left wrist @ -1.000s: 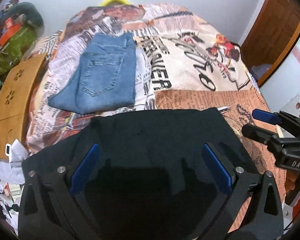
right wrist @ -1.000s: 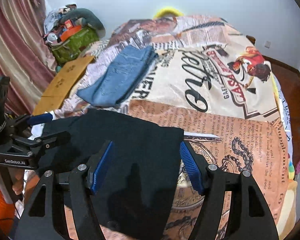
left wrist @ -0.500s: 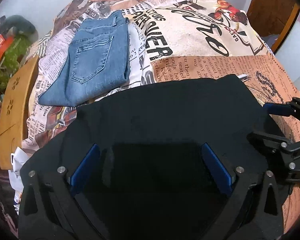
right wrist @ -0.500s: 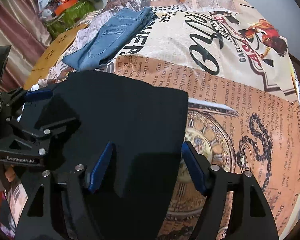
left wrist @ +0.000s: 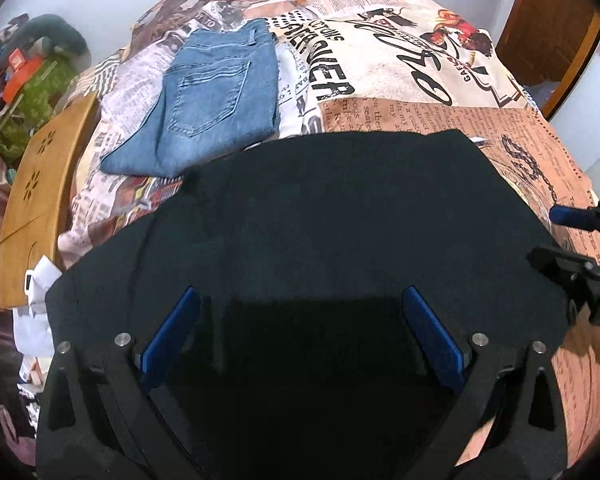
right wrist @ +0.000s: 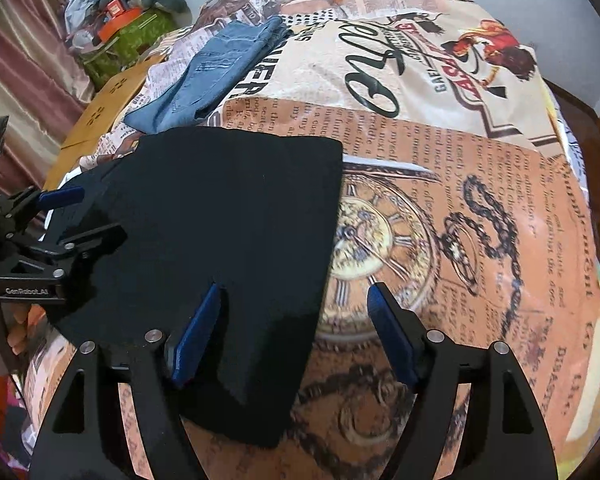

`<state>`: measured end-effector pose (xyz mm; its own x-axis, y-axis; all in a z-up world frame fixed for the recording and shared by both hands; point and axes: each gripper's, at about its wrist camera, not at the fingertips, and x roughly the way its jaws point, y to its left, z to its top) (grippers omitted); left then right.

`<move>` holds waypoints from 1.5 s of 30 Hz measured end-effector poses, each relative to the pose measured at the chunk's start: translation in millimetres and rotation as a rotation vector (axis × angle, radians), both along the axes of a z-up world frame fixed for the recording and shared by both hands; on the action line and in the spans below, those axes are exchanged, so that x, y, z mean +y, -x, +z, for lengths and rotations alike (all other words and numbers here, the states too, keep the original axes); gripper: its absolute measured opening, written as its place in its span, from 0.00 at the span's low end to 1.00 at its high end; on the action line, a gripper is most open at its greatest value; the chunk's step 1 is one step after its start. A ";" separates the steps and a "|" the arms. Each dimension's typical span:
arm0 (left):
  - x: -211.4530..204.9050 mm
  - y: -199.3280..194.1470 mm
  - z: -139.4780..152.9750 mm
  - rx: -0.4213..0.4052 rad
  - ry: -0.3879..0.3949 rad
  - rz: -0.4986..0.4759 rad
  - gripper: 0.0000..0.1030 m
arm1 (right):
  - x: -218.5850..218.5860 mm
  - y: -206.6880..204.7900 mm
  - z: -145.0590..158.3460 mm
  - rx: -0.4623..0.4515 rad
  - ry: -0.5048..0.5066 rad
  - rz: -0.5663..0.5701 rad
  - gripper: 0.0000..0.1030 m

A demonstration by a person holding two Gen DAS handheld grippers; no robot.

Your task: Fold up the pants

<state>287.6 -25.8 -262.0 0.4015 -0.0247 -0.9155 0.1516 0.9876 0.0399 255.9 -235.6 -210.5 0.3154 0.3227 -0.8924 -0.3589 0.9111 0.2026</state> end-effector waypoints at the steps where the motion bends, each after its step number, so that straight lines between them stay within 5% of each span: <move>1: 1.9 5.0 0.6 -0.006 0.003 0.005 1.00 | 0.6 3.4 1.8 -0.015 0.020 0.005 0.71; 12: 36.8 33.9 27.5 -0.071 0.044 0.097 1.00 | 12.4 15.5 30.0 -0.089 0.019 0.012 0.71; 24: 146.3 74.2 74.2 -0.226 0.117 0.363 1.00 | 75.2 31.2 64.1 -0.192 -0.026 0.114 0.72; 32: 208.3 101.1 38.8 -0.130 0.168 0.538 1.00 | 123.8 32.6 40.2 -0.151 0.003 0.214 0.73; 36: 228.1 109.8 8.0 -0.030 0.266 0.590 1.00 | 131.7 27.5 16.6 -0.073 0.024 0.219 0.73; 42: 234.7 122.3 -21.7 0.082 0.439 0.604 1.00 | 131.8 24.9 3.4 -0.049 0.033 0.205 0.82; 45: 225.7 131.9 -22.6 0.103 0.456 0.566 1.00 | 132.1 26.0 3.3 -0.052 0.035 0.207 0.82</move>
